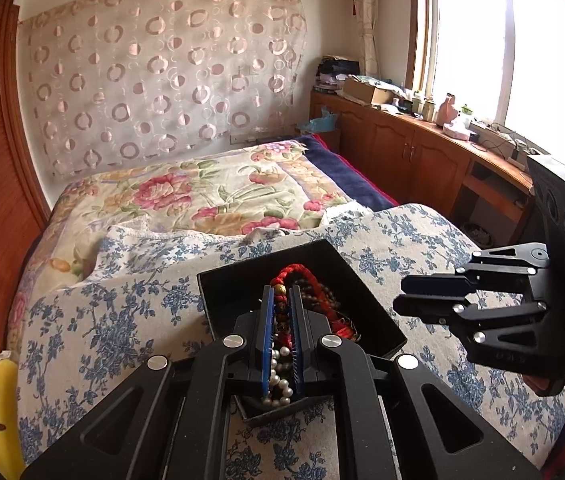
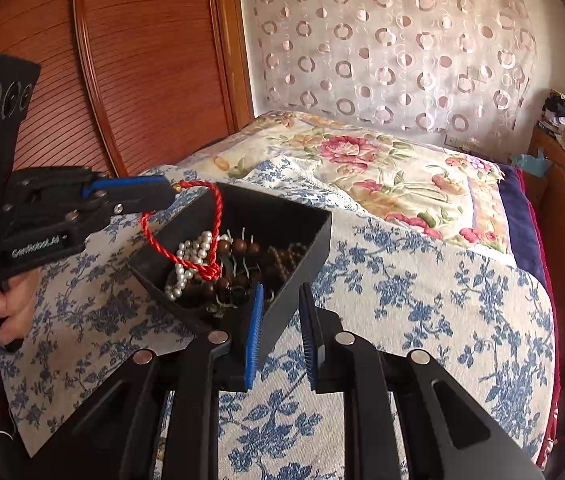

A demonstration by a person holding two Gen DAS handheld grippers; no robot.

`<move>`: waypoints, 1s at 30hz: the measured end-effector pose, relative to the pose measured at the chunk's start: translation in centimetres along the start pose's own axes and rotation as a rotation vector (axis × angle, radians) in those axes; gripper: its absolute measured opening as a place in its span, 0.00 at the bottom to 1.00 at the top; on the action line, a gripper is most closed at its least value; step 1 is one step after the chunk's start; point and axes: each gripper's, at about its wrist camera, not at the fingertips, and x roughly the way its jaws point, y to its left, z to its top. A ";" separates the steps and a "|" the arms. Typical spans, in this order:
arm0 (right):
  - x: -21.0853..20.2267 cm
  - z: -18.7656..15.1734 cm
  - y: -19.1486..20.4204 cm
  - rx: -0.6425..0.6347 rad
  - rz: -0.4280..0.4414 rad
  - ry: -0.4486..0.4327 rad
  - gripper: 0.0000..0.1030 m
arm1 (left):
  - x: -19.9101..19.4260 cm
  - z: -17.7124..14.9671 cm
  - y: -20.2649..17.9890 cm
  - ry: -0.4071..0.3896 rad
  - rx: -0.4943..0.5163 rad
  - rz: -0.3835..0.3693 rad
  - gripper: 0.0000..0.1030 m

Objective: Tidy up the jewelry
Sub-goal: 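Grasp the gold flower earring with the left tool while the right tool grasps the gold ring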

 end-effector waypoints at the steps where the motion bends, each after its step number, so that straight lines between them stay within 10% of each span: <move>1: -0.1 -0.1 0.0 -0.001 -0.003 0.001 0.20 | -0.1 0.0 0.0 0.000 0.000 0.002 0.09; 5: -0.9 -1.1 0.4 0.007 -0.007 -0.001 0.20 | -0.5 -0.2 -0.1 -0.010 -0.001 0.004 0.35; 30: -0.8 -9.5 6.8 -0.042 0.038 0.155 0.31 | -3.9 -10.5 -1.3 0.110 -0.006 -0.022 0.35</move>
